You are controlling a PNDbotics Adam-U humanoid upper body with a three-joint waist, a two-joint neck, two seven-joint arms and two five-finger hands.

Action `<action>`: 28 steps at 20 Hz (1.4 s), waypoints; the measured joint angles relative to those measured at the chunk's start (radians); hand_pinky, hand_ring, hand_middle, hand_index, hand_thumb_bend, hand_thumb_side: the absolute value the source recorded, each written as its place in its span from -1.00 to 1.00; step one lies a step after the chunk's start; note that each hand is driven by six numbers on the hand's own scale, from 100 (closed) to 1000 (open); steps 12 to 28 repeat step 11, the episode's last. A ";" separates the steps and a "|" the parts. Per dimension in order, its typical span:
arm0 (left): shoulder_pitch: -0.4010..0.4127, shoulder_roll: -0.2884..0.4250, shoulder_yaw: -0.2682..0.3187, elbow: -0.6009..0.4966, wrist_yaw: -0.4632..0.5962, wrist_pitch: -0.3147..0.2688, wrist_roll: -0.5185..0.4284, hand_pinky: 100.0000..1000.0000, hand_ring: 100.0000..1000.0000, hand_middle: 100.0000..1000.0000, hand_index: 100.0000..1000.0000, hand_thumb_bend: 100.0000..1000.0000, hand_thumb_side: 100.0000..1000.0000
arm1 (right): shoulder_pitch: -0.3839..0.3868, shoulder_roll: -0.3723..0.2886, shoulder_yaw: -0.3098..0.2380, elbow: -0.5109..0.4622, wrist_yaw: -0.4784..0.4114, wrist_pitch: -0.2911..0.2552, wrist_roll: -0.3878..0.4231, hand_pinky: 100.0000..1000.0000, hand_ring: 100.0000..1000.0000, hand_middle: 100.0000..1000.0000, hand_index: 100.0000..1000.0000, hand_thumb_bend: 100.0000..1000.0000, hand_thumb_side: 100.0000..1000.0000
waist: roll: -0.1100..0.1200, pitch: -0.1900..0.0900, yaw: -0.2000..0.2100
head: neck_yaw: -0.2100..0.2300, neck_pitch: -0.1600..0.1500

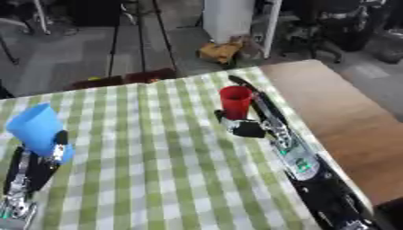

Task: Pour the contents of one cup into another cup.

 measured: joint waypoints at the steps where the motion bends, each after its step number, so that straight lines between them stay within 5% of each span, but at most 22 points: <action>1: 0.000 0.000 0.000 0.003 -0.023 0.002 0.008 0.22 -0.16 -0.09 0.52 -0.49 0.36 | 0.000 0.000 0.000 0.000 0.000 0.000 0.000 0.40 -0.61 -0.21 0.94 -1.00 -0.75 | 0.001 0.000 0.000 | 0.000 0.000; 10: 0.003 0.008 0.006 0.010 -0.135 0.008 0.040 0.31 -0.06 0.05 0.57 -0.06 0.46 | 0.000 0.000 0.000 0.000 0.000 0.001 0.001 0.40 -0.61 -0.21 0.93 -1.00 -0.74 | 0.004 0.000 -0.001 | 0.000 0.000; 28: 0.005 0.008 0.006 0.010 -0.140 0.007 0.041 0.31 -0.06 0.05 0.57 -0.06 0.46 | 0.000 0.000 0.000 0.000 0.000 0.002 0.002 0.40 -0.61 -0.21 0.93 -1.00 -0.74 | 0.004 0.000 -0.001 | 0.000 0.000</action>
